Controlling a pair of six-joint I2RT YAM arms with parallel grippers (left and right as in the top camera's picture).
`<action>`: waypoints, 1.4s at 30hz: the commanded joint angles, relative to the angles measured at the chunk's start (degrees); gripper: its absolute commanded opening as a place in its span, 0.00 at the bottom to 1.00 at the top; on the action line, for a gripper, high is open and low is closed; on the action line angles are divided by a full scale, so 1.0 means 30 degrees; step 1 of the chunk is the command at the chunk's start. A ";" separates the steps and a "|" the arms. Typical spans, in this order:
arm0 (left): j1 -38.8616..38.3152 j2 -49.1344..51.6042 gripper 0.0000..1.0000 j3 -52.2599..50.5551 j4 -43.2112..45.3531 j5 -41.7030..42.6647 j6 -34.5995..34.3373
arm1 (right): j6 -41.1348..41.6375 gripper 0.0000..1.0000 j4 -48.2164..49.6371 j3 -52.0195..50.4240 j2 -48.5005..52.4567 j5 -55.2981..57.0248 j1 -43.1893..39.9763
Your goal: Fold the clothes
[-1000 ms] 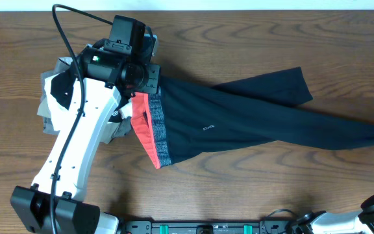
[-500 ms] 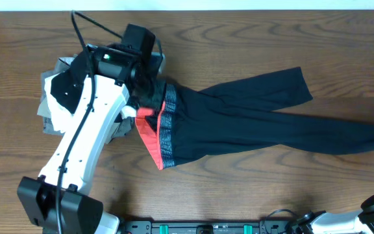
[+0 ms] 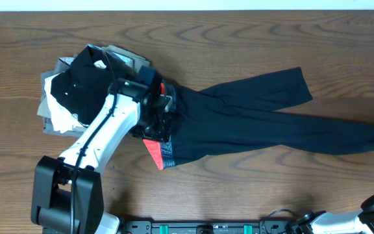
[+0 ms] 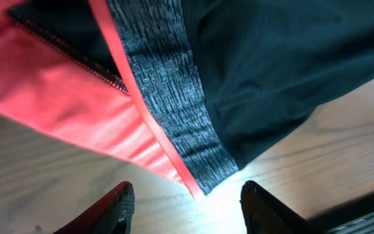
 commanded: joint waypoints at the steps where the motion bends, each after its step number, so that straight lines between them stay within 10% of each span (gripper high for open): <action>1: 0.0051 0.0153 0.57 -0.0707 0.0969 0.0284 0.1443 | 0.0233 0.01 0.0029 0.0160 -0.0007 0.0044 -0.0029; 21: 0.0758 0.3548 0.58 -0.0991 0.3555 0.2266 0.0933 | 0.0226 0.01 -0.0270 0.0160 -0.0007 -0.0029 -0.0007; 31: 0.0765 0.3140 0.14 -0.0933 0.3191 0.5224 0.0918 | 0.0233 0.01 -0.0270 0.0160 -0.0007 -0.0029 -0.0015; 42: 0.1392 -0.2361 0.09 0.2229 -0.1523 0.3453 0.0940 | 0.0219 0.01 0.1122 0.0168 -0.0015 -0.2776 -0.0015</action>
